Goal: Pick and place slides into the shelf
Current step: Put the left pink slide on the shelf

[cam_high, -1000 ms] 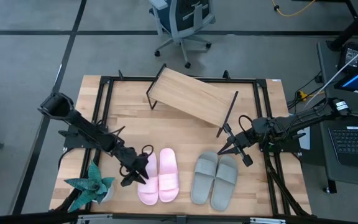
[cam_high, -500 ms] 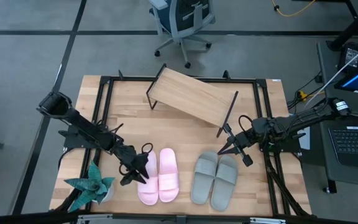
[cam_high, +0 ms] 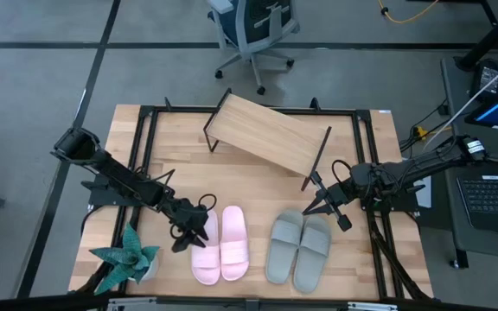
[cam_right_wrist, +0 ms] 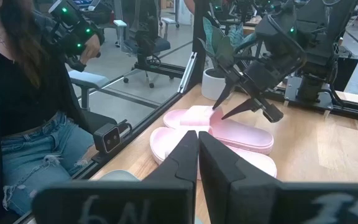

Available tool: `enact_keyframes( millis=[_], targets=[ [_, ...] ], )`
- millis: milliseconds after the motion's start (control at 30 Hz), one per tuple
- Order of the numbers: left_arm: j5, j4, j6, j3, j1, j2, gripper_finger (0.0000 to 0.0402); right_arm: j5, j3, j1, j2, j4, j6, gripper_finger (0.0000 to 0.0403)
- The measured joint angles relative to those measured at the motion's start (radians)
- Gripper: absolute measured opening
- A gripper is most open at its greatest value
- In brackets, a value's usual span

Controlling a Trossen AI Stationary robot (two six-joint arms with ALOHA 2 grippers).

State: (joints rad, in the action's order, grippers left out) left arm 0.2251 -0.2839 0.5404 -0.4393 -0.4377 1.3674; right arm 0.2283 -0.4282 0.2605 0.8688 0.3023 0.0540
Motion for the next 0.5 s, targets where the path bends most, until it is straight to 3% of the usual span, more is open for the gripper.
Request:
enact_keyframes(
  millis=[500],
  targets=[
    [0.027,0.003,0.027,0.000,-0.009,0.000,0.0128,0.000,0.000,0.000,0.000,0.000,0.000,0.0017]
  ],
)
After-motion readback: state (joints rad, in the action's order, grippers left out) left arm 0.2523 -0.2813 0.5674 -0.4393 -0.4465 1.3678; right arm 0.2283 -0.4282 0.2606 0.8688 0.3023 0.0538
